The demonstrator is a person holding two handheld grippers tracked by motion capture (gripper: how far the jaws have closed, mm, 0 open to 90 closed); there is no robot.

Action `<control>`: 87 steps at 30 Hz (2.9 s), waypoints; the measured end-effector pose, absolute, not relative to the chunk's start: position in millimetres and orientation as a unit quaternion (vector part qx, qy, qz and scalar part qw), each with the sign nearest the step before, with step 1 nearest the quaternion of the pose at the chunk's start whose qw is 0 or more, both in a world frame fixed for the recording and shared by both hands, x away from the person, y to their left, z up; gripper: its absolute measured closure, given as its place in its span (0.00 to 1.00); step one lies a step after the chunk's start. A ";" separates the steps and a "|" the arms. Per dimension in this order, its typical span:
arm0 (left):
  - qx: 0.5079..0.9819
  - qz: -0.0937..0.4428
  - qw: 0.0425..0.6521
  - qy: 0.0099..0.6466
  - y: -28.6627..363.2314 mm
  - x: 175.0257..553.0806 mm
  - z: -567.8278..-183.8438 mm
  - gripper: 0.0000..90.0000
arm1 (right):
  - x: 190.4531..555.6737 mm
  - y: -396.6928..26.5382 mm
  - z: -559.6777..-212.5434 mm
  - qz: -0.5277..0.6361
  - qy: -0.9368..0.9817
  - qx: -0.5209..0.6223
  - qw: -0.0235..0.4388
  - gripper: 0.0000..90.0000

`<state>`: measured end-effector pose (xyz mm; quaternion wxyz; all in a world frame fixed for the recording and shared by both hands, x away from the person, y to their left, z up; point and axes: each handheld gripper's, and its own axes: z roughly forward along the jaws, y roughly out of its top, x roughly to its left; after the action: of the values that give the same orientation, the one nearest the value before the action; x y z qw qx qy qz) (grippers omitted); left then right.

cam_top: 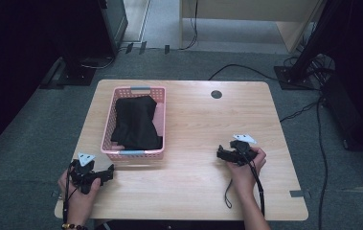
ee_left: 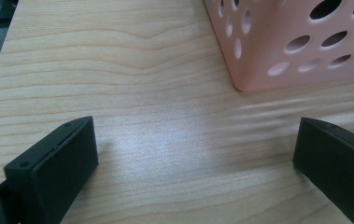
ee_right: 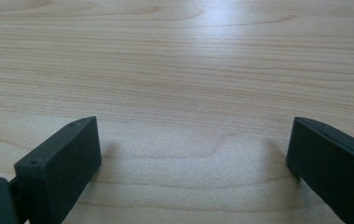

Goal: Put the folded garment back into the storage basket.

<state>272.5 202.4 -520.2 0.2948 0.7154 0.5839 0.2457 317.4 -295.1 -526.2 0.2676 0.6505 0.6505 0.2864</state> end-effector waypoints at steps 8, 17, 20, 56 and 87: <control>0.715 0.246 0.295 0.584 202.4 272.5 -520.2 0.00 | 313.2 -301.1 -526.3 0.285 0.649 0.652 0.269 0.03; 0.715 0.246 0.295 0.584 202.3 272.4 -520.2 0.00 | 310.1 -307.8 -526.4 0.284 0.647 0.654 0.270 0.03; 0.715 0.246 0.295 0.584 202.3 272.4 -520.2 0.00 | 308.8 -311.1 -526.4 0.284 0.645 0.656 0.271 0.03; 0.715 0.246 0.295 0.585 202.2 272.3 -520.2 0.00 | 292.9 -336.3 -526.6 0.281 0.639 0.662 0.272 0.03; 0.715 0.246 0.295 0.585 202.2 272.3 -520.2 0.00 | 276.0 -361.4 -527.0 0.278 0.632 0.668 0.277 0.03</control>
<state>272.3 202.2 -520.2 0.2946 0.7146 0.5847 0.2463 276.0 -361.4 -527.0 0.2772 0.6681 0.6322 0.2777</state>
